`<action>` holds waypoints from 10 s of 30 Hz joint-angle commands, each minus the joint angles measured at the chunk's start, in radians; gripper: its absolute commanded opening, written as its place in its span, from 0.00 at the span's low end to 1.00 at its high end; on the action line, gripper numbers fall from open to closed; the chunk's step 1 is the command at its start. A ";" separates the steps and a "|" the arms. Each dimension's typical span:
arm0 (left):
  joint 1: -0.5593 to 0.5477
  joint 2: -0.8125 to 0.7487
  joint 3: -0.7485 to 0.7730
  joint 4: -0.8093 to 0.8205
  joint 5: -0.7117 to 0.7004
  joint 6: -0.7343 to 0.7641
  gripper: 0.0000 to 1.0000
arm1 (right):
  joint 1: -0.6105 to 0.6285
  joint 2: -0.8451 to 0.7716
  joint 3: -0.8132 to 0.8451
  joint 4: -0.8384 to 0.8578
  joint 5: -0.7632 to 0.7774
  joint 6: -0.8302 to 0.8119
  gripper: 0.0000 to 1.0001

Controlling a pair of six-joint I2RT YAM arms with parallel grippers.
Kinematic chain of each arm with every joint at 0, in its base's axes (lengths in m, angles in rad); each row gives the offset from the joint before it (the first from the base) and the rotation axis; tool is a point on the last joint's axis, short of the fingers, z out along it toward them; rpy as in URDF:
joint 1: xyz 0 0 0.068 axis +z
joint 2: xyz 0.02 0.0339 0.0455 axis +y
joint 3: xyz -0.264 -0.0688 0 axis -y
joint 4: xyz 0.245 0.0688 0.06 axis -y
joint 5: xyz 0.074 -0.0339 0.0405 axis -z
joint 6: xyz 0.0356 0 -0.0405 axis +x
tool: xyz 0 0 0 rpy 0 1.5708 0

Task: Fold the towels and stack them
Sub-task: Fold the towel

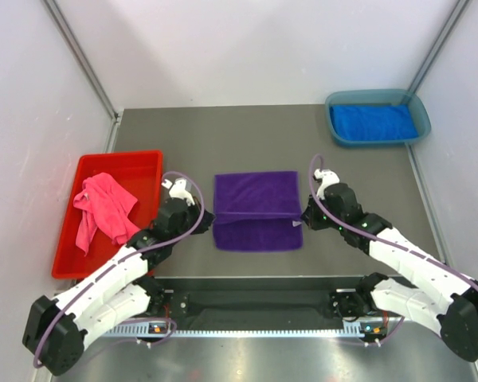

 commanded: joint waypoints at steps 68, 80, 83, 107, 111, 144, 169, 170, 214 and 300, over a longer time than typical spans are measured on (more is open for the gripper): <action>-0.026 0.311 0.000 0.026 0.243 -0.074 0.23 | 0.062 0.094 -0.177 0.141 -0.023 0.196 0.35; -0.029 0.251 -0.027 -0.035 0.228 -0.088 0.23 | 0.066 0.008 -0.221 0.095 -0.016 0.232 0.34; -0.029 0.216 0.070 -0.113 0.183 -0.068 0.24 | 0.066 -0.035 -0.163 0.057 0.036 0.229 0.35; 0.251 0.915 0.792 -0.097 0.151 0.266 0.53 | -0.258 0.728 0.495 0.218 -0.075 0.000 0.50; 0.254 1.015 0.860 -0.149 0.126 0.288 0.54 | -0.259 0.823 0.564 0.207 -0.074 0.008 0.50; 0.264 0.912 0.782 -0.095 0.136 0.305 0.58 | -0.259 0.943 0.679 0.177 -0.011 -0.012 0.49; 0.249 1.092 0.842 -0.152 0.048 0.322 0.37 | -0.242 0.869 0.575 0.193 0.029 -0.020 0.49; 0.251 1.092 0.845 -0.147 0.039 0.320 0.37 | -0.242 0.876 0.576 0.193 0.030 -0.020 0.49; 0.249 1.107 0.839 -0.071 0.071 0.331 0.42 | -0.221 0.978 0.679 0.167 0.027 -0.040 0.32; 0.298 1.084 0.721 0.523 0.070 0.201 0.00 | -0.330 0.969 0.667 0.574 -0.052 -0.032 0.00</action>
